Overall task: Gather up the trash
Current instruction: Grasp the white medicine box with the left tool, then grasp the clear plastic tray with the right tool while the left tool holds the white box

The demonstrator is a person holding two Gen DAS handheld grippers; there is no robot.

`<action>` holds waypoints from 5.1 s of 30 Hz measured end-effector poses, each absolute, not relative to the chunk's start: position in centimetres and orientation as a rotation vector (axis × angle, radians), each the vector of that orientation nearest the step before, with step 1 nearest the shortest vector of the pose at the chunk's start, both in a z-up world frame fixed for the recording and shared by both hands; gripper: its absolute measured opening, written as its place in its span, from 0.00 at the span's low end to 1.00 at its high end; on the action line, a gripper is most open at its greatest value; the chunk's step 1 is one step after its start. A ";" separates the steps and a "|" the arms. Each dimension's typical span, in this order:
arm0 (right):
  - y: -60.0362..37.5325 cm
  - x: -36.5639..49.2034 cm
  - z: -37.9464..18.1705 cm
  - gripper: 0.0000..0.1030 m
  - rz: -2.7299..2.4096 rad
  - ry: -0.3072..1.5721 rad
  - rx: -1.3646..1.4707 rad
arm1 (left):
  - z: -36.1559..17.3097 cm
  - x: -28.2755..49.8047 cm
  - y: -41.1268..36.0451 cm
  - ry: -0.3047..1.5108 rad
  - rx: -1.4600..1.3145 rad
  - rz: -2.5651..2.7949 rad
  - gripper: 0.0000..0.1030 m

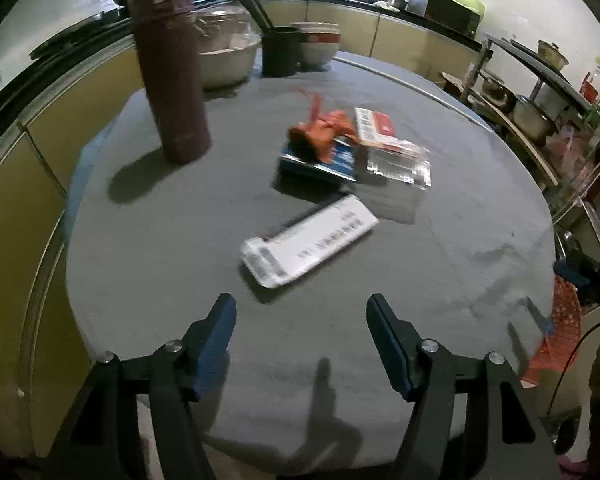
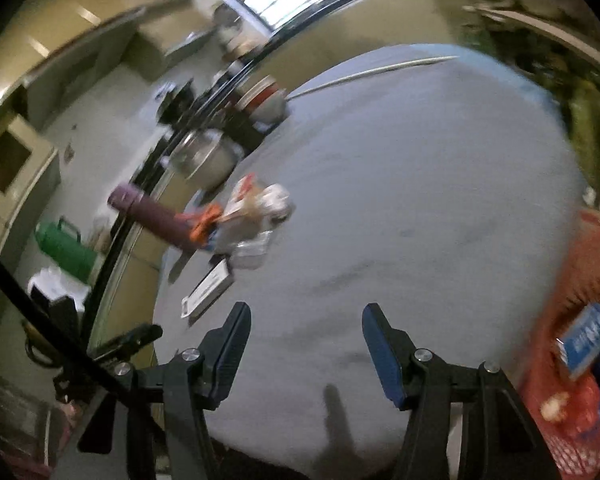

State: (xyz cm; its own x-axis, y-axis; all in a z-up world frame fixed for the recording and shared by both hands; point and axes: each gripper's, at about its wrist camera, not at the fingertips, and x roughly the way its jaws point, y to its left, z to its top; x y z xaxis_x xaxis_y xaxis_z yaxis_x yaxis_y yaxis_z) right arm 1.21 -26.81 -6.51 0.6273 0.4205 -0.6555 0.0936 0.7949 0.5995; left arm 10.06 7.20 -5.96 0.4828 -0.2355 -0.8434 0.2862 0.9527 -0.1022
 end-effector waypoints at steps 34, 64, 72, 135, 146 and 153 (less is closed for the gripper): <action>-12.5 16.7 -9.2 0.44 0.379 0.954 0.092 | -10.3 15.0 3.8 1.046 0.150 -0.579 0.41; -18.1 10.0 -7.2 0.79 0.278 0.920 0.359 | -11.8 14.4 2.8 0.985 0.282 -0.571 0.53; -12.9 14.0 -8.3 0.79 0.282 0.941 0.209 | -9.8 10.7 7.0 0.980 0.138 -0.518 0.47; -22.4 6.7 -8.9 0.32 0.039 0.951 0.248 | -6.8 7.8 3.3 0.937 0.071 -0.380 0.47; -23.9 5.6 -6.4 0.82 0.062 0.893 0.478 | -6.2 7.3 1.7 0.923 0.081 -0.419 0.47; -19.5 10.4 -8.5 0.82 -0.099 1.032 0.379 | -5.7 6.7 2.0 0.917 0.083 -0.404 0.47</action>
